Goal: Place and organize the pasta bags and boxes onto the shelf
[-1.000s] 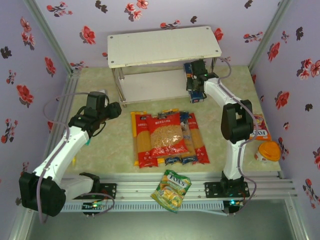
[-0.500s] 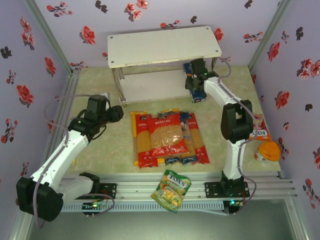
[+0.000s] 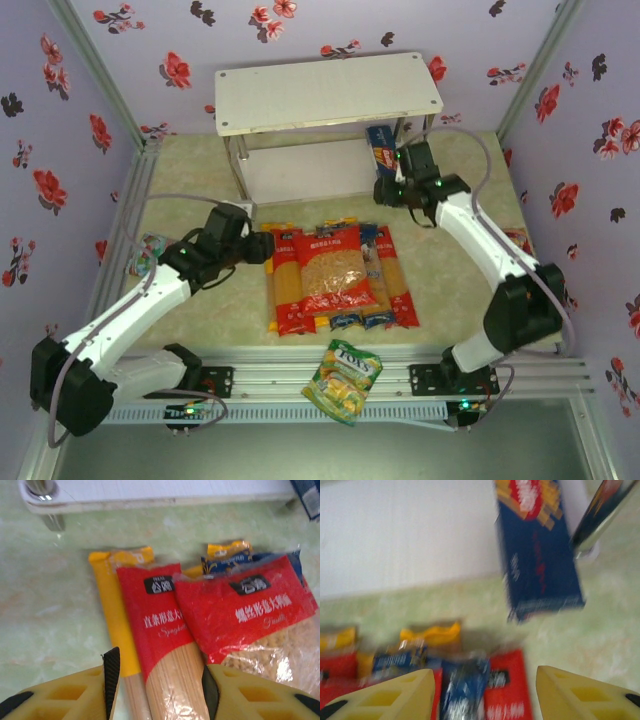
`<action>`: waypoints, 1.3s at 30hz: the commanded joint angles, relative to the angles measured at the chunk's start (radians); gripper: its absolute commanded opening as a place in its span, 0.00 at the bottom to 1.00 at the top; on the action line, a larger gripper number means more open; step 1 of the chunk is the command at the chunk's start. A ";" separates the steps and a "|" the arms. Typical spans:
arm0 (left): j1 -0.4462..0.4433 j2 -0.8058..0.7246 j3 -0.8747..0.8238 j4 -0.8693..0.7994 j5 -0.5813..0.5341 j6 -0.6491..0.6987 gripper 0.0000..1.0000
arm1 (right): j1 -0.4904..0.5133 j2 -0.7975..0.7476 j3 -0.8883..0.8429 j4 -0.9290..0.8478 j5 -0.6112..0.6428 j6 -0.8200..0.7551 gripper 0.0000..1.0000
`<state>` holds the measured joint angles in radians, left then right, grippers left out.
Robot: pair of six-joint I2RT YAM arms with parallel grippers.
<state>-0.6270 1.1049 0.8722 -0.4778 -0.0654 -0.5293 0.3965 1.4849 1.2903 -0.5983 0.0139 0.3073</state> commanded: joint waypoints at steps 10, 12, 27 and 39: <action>-0.070 0.144 -0.026 -0.043 0.066 -0.091 0.36 | 0.270 -0.264 -0.298 -0.094 -0.153 0.210 0.67; -0.081 0.165 -0.016 -0.043 0.080 -0.093 0.36 | 0.324 -0.256 -0.293 -0.096 -0.113 0.241 0.71; -0.090 0.157 -0.040 -0.007 0.103 -0.134 0.46 | 0.587 0.036 -0.045 -0.219 0.182 0.366 0.87; 0.005 0.018 -0.120 0.006 0.111 -0.147 0.48 | 0.593 0.193 0.032 -0.311 0.182 0.403 0.96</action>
<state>-0.6472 1.1664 0.7769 -0.4797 0.0311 -0.6540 0.9829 1.6493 1.2911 -0.8528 0.1738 0.6857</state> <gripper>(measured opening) 0.477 0.951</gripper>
